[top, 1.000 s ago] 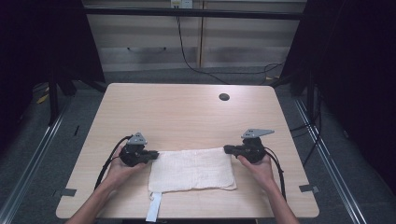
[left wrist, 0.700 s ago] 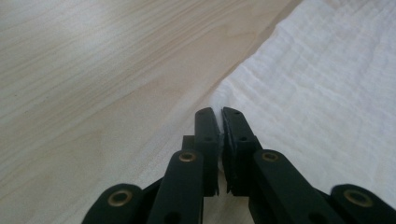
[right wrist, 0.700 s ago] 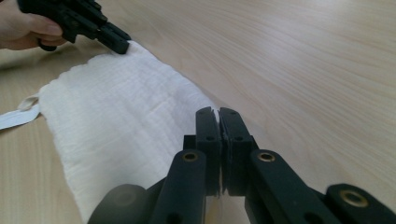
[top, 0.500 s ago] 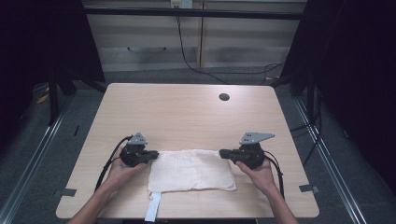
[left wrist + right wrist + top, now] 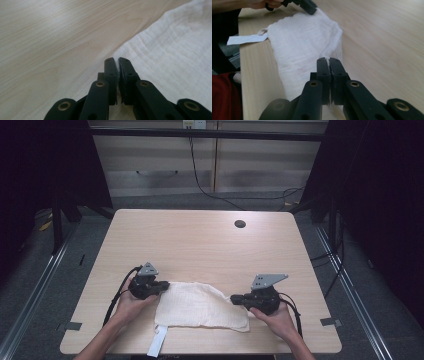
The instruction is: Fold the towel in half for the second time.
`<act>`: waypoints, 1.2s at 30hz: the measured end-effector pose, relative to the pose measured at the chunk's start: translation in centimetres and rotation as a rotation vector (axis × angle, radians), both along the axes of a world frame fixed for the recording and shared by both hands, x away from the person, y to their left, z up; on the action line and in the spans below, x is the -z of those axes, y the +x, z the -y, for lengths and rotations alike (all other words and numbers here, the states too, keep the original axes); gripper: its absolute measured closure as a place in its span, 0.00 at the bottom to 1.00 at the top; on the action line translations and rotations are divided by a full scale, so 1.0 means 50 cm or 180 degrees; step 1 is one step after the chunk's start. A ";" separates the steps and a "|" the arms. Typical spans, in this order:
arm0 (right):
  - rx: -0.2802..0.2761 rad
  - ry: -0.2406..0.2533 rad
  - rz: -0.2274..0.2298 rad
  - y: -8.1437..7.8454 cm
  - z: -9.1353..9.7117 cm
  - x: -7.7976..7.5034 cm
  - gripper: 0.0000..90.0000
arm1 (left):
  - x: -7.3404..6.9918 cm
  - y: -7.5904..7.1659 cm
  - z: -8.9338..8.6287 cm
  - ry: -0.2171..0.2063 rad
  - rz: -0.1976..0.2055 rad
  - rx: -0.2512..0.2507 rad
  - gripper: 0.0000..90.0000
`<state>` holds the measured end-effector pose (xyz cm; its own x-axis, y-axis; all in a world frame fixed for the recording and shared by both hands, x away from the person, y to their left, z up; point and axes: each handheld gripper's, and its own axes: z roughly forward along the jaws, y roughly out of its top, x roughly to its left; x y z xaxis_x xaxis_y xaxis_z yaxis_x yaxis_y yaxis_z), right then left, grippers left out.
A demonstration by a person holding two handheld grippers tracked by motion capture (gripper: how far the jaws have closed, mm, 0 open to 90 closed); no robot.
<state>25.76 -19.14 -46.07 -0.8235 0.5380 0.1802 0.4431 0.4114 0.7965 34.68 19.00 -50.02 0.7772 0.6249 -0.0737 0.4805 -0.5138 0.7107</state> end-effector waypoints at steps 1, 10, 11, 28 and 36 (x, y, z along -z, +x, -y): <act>-0.0024 -0.0004 -0.0006 -0.005 -0.002 0.002 0.97 | 0.000 0.000 0.000 -0.0015 -0.0010 -0.0002 0.95; -0.0362 -0.0114 -0.0318 -0.055 -0.036 0.040 0.97 | 0.000 -0.007 0.009 0.0032 0.0022 -0.0107 0.95; -0.0377 -0.0140 -0.0344 -0.055 -0.038 0.044 0.97 | 0.000 -0.006 0.008 0.0036 0.0034 -0.0099 0.95; -0.0490 -0.0343 -0.0604 -0.020 -0.057 0.073 0.97 | -0.009 0.006 0.002 -0.0224 0.0077 -0.0166 0.95; -0.0268 -0.0414 -0.0514 0.017 -0.045 0.072 0.97 | -0.050 -0.001 -0.015 -0.0549 0.0231 -0.0187 0.95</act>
